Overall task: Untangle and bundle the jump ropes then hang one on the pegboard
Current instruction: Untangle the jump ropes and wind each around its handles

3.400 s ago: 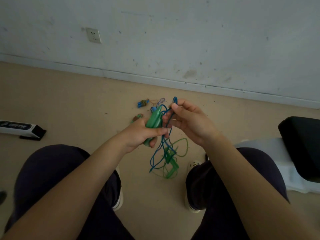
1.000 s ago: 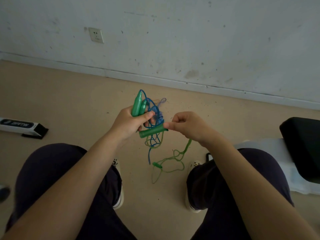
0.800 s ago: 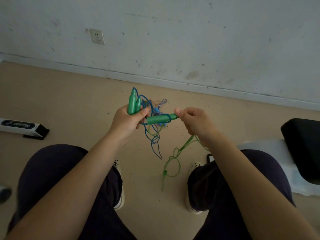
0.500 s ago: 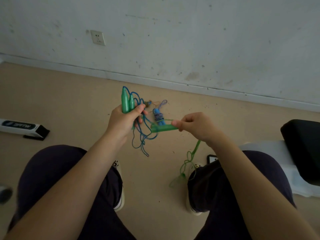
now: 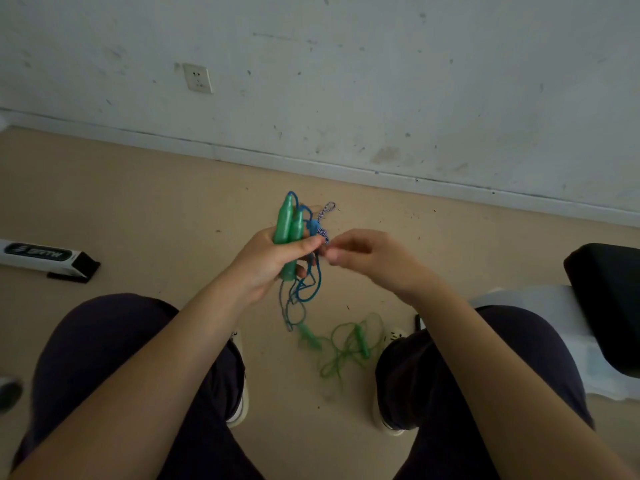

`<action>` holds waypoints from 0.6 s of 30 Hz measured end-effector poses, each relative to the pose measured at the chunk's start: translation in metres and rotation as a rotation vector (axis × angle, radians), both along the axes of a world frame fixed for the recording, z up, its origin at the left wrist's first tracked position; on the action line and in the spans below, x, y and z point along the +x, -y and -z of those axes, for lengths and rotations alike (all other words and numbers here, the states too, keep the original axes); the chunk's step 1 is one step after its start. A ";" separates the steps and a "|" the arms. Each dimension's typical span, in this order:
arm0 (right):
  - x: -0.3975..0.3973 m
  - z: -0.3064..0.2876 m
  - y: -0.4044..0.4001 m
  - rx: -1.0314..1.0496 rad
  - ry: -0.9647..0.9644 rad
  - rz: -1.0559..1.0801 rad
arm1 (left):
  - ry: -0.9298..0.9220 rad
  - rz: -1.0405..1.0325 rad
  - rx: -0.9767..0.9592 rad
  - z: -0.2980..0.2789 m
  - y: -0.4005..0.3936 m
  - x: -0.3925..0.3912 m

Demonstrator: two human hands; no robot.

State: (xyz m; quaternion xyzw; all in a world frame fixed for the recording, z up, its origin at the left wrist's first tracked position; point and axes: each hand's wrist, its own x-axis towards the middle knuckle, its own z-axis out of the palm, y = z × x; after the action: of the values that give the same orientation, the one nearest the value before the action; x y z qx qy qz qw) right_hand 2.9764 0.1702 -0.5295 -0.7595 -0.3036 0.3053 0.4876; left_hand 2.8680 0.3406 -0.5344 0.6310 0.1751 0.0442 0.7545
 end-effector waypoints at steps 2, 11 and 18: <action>-0.010 0.001 -0.004 -0.001 -0.089 -0.095 | 0.001 0.046 -0.073 -0.001 0.005 0.000; 0.008 -0.004 0.001 -0.115 0.218 0.228 | -0.065 -0.031 0.158 0.000 -0.006 0.002; 0.011 -0.005 0.006 -0.136 0.446 0.355 | -0.192 0.337 0.150 -0.002 -0.003 -0.005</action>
State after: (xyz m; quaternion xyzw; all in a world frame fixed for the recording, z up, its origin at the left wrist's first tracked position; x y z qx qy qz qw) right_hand 2.9875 0.1638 -0.5248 -0.8802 -0.2446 0.0603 0.4023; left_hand 2.8625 0.3432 -0.5327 0.7071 0.1342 -0.1300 0.6820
